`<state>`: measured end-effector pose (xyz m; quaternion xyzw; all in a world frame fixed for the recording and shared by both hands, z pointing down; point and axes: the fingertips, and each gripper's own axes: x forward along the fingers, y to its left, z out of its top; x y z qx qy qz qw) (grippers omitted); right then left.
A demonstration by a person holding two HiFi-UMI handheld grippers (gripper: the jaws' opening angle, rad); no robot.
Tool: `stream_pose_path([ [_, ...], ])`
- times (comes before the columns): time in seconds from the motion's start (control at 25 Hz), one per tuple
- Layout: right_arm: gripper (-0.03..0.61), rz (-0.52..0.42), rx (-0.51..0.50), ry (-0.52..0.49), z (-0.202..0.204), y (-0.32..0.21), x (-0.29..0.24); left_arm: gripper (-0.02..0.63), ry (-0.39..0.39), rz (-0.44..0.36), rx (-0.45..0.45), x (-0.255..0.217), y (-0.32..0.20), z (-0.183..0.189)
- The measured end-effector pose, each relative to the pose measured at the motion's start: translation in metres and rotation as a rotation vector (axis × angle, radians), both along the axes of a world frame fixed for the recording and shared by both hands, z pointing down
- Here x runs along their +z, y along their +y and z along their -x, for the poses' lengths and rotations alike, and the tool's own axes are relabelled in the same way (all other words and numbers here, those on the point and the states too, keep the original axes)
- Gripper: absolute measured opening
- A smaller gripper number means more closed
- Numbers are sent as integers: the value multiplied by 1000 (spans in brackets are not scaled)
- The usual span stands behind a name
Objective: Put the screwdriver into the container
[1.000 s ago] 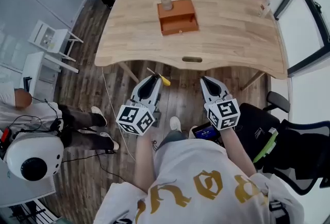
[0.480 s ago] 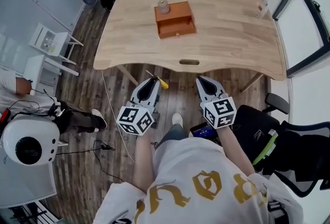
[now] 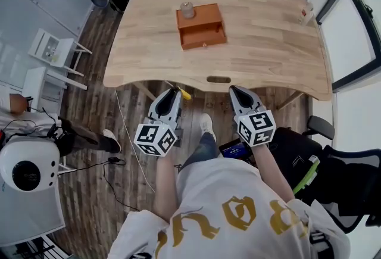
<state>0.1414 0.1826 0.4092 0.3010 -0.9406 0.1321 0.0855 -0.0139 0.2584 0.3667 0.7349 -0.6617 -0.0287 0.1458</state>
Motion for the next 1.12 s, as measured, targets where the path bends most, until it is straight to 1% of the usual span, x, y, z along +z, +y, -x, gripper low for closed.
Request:
stream_pose_path([
  [0.2, 9, 3, 3, 26, 26, -39, 9, 80, 34, 1, 2, 13, -43, 29],
  [0.4, 9, 23, 10, 65, 65, -88, 20, 80, 64, 40, 38, 30, -98, 61],
  [0.56, 9, 45, 2, 82, 98, -126, 28, 80, 63, 67, 68, 36, -145, 85],
  [0.8, 9, 75, -16, 96, 138, -165, 42, 80, 94, 82, 100, 48, -198, 121],
  [0.92, 9, 77, 0, 107, 150, -186, 45, 80, 105, 91, 116, 54, -221, 135],
  [1.12, 9, 84, 38, 107, 155, -215, 47, 80, 103, 92, 160, 54, -256, 148],
])
